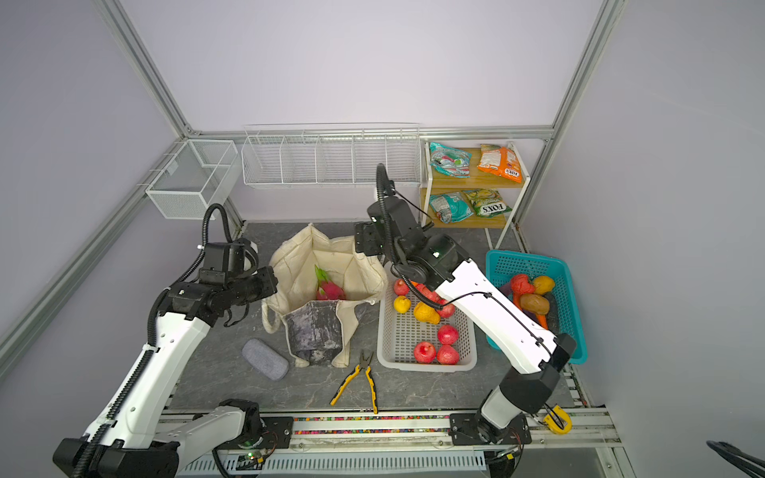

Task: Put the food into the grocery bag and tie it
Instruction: 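Raise the right gripper out of the bag toward the white basket, then lower the right gripper onto the orange with green leaves in the basket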

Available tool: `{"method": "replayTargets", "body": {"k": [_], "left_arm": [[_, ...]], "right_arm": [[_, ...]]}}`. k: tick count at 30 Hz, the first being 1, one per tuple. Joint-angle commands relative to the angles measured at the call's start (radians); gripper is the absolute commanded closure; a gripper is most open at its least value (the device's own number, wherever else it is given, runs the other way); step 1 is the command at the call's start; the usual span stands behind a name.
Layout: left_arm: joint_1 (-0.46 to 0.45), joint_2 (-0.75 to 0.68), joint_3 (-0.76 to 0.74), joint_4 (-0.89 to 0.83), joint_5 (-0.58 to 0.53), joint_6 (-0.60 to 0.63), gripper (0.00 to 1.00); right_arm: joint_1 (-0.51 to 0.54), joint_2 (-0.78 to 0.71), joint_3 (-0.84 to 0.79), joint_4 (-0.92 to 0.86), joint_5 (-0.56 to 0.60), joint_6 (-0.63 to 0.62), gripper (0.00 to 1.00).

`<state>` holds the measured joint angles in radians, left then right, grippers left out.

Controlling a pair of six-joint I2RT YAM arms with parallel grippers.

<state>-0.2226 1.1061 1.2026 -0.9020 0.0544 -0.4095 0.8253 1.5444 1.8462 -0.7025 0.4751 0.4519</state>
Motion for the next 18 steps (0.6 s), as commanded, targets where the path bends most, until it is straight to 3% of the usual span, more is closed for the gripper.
{"method": "replayTargets", "body": {"k": [1, 11, 18], "left_arm": [[0.002, -0.020, -0.008, 0.022, 0.008, -0.011, 1.00], [0.002, 0.007, 0.003, 0.029, 0.024, -0.029, 1.00], [0.002, -0.010, -0.023, 0.029, 0.015, -0.038, 1.00]], "right_arm": [[-0.080, -0.086, -0.140, 0.069, 0.021, 0.176, 0.12], [-0.333, -0.260, -0.489, -0.101, -0.117, 0.567, 0.12], [-0.405, -0.213, -0.574, -0.147, -0.219, 0.634, 0.12]]}}
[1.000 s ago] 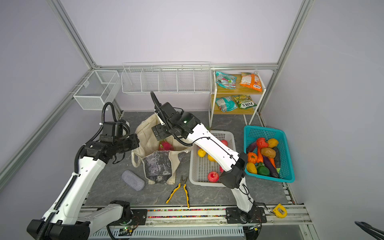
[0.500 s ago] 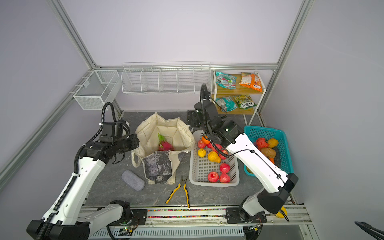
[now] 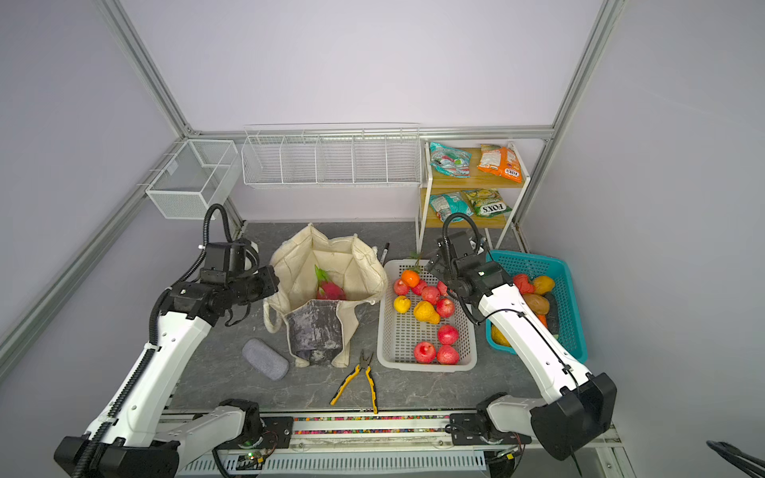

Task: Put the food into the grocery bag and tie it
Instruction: 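Lower the right gripper onto the orange with green leaves in the basket, then close the right gripper on the leafy orange and lift it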

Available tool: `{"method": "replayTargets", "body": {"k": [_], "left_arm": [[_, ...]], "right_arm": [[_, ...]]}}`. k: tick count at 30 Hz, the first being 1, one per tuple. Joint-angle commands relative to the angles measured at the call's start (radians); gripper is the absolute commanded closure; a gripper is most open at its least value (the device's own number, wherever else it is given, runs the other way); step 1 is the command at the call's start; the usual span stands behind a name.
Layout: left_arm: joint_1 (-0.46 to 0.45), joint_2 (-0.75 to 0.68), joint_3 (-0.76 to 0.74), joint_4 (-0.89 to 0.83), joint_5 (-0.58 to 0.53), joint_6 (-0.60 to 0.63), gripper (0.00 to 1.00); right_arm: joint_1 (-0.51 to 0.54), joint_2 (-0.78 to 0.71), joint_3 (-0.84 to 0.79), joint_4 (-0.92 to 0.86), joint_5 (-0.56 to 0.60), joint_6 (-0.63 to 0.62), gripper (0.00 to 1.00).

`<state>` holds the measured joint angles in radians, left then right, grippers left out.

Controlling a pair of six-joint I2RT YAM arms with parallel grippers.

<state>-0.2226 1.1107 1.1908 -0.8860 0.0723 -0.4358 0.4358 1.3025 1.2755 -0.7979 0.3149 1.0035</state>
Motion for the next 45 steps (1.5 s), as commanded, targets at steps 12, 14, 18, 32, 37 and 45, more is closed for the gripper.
{"method": "replayTargets", "body": {"k": [12, 14, 18, 32, 37, 45], "left_arm": [[0.002, -0.022, 0.000, 0.011, -0.017, -0.016, 1.00], [0.002, -0.023, 0.000, 0.012, -0.019, -0.018, 1.00], [0.002, -0.026, 0.004, 0.015, -0.024, -0.023, 1.00], [0.002, -0.022, 0.019, 0.005, -0.031, -0.020, 1.00], [0.002, -0.010, 0.029, 0.004, -0.032, -0.014, 1.00], [0.002, 0.010, 0.041, 0.011, -0.026, -0.012, 1.00]], "right_arm": [[-0.032, 0.284, 0.081, 0.071, -0.275, 0.061, 0.12], [-0.030, 0.319, 0.093, 0.100, -0.288, 0.068, 0.12], [-0.027, 0.380, 0.108, 0.155, -0.300, 0.090, 0.12], [-0.021, 0.505, 0.133, 0.261, -0.318, 0.153, 0.02], [-0.019, 0.530, 0.128, 0.260, -0.311, 0.174, 0.00], [-0.019, 0.550, 0.130, 0.271, -0.303, 0.179, 0.08]]}}
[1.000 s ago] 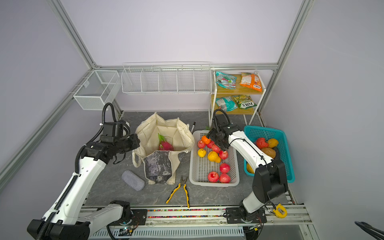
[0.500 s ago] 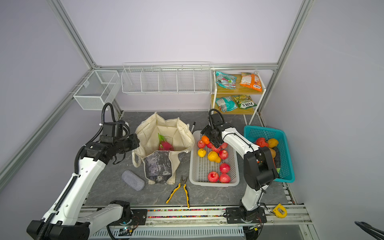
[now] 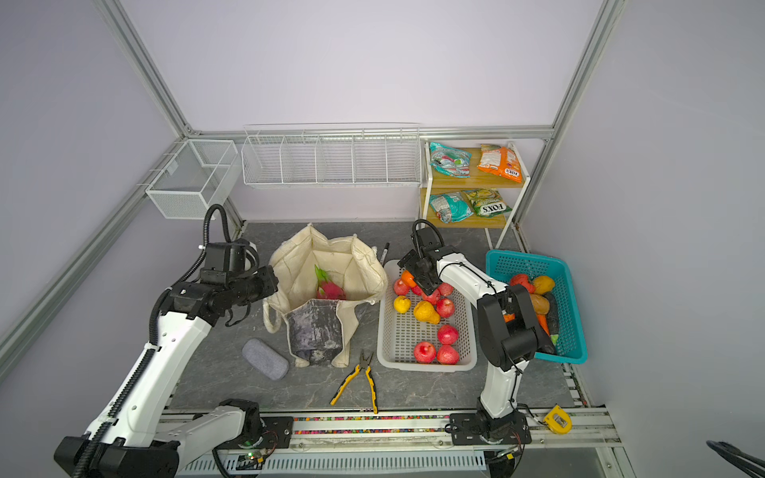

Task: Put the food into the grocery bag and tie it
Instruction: 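Close the right gripper on the leafy orange and lift it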

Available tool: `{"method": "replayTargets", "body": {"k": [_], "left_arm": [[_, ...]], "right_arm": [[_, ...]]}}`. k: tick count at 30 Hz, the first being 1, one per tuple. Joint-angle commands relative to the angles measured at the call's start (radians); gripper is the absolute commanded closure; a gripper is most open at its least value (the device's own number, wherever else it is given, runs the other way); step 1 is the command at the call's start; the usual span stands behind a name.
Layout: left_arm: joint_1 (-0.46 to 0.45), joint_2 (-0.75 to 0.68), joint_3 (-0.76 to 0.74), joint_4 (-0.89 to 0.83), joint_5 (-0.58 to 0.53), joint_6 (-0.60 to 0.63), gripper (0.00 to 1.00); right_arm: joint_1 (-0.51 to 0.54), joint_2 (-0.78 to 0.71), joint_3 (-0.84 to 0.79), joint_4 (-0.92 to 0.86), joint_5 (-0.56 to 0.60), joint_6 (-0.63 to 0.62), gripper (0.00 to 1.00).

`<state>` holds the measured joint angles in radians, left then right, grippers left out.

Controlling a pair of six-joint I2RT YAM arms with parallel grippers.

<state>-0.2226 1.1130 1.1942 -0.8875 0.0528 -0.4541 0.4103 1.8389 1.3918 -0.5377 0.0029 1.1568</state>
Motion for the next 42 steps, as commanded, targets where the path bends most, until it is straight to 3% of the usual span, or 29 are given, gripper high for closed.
{"method": "replayTargets", "body": {"k": [1, 32, 42], "left_arm": [[0.002, 0.010, 0.039, 0.012, -0.005, 0.007, 1.00], [0.002, -0.031, 0.007, 0.001, -0.016, 0.005, 1.00], [0.002, -0.063, -0.021, -0.001, -0.018, -0.003, 1.00]], "right_arm": [[0.007, 0.018, 0.015, 0.014, 0.007, 0.026, 0.10], [0.025, -0.049, -0.039, 0.050, -0.001, 0.051, 0.45], [0.041, -0.127, -0.063, 0.030, 0.017, 0.052, 0.45]]}}
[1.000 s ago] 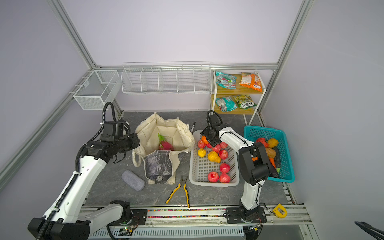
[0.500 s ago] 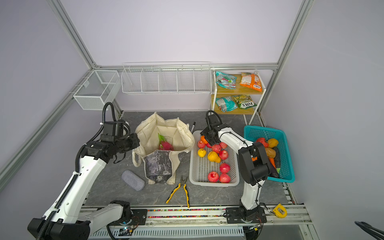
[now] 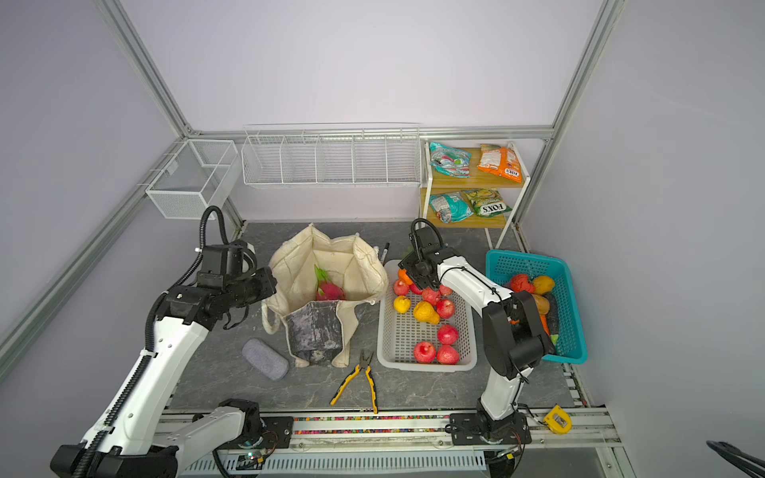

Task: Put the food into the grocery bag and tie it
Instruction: 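Close the right gripper on the leafy orange and lift it, then carry the leafy orange with the right gripper over the tote bag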

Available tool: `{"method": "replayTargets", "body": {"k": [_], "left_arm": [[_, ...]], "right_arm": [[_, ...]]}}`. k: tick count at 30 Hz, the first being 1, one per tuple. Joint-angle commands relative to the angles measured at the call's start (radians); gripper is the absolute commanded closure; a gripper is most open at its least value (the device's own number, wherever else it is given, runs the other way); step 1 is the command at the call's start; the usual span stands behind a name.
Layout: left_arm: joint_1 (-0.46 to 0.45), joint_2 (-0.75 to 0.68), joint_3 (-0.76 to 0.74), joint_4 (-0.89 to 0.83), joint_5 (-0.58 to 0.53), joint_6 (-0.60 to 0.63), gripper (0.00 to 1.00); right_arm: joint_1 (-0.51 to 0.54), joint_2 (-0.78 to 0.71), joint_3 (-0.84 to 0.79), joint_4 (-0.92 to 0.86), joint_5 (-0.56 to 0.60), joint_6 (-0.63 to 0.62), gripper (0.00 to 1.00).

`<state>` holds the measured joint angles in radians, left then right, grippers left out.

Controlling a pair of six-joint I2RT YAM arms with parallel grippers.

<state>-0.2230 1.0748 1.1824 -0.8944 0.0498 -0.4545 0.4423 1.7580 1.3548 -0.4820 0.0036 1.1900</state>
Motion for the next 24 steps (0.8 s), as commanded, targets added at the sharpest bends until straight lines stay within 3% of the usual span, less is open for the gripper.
{"method": "replayTargets", "body": {"k": [1, 11, 24], "left_arm": [[0.002, -0.028, -0.011, 0.006, -0.015, -0.003, 1.00], [0.002, -0.044, -0.021, 0.007, -0.022, -0.007, 1.00], [0.002, -0.044, -0.003, -0.006, -0.022, 0.000, 1.00]], "right_arm": [[0.010, -0.054, -0.026, -0.032, 0.019, 0.017, 0.45], [0.070, -0.174, 0.052, -0.168, 0.087, -0.092, 0.45], [0.207, -0.252, 0.342, -0.255, 0.178, -0.479, 0.46]]}}
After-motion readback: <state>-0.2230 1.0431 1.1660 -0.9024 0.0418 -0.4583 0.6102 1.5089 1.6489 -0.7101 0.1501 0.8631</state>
